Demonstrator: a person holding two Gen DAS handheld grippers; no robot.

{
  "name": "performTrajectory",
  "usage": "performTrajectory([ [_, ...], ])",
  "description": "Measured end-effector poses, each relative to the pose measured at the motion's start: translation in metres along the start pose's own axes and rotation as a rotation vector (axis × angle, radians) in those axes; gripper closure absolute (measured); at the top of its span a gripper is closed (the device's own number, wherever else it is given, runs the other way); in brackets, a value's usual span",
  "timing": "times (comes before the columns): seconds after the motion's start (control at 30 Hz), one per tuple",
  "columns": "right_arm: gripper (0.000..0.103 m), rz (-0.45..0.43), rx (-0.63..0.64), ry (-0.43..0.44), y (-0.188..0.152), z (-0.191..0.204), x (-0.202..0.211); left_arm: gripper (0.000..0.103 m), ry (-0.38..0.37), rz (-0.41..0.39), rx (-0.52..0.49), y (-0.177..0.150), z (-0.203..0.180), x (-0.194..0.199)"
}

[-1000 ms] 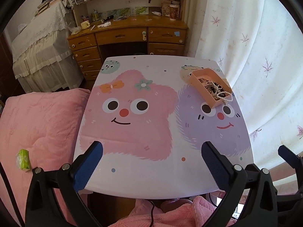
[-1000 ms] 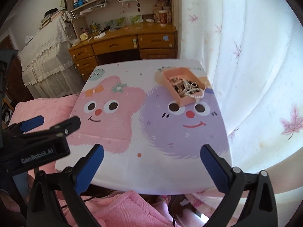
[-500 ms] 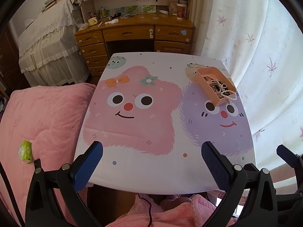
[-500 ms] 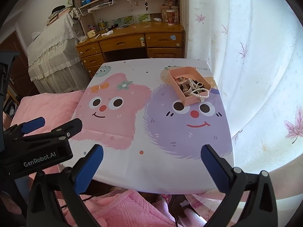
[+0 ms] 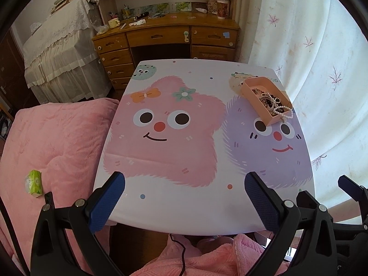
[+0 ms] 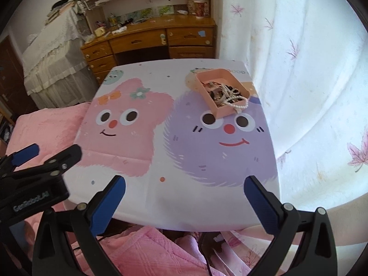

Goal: Organize jewelry

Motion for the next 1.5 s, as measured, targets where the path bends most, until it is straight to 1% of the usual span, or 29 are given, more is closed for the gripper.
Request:
performTrajectory([
  [0.23, 0.000, 0.009, -0.030, 0.001, 0.002, -0.004, -0.005, 0.000, 0.007, 0.009, -0.005, 0.001, 0.004, -0.005],
  [0.43, 0.000, -0.029, -0.024, -0.017, 0.014, -0.006, -0.005, 0.000, 0.014, 0.000, -0.008, 0.009, 0.007, -0.008],
  [0.57, 0.000, -0.038, -0.014, -0.014, 0.023, -0.005, -0.008, 0.000, 0.017, 0.007, -0.013, 0.012, 0.008, -0.012],
  [0.73, 0.000, -0.028, 0.001, -0.008, 0.030, -0.006, -0.013, 0.000, 0.031, 0.001, -0.021, 0.017, 0.005, -0.015],
  [1.03, 0.000, -0.016, 0.011, -0.007, 0.041, -0.011, -0.023, 0.000, 0.035, 0.022, -0.017, 0.024, 0.001, -0.024],
  [1.5, 0.000, -0.001, 0.016, -0.008, 0.047, -0.016, -0.038, 0.000, 0.034, 0.026, -0.018, 0.027, 0.002, -0.028],
])
Point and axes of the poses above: each gripper's, at about its wrist camera, not at the fingertips, and x roughly against the way its jaws point, z to its left, y to its top, the point moved 8 cm from there along -x, roughly the way its jaws point, and after that the axes turned 6 degrees about -z, right-handed, at the moved point
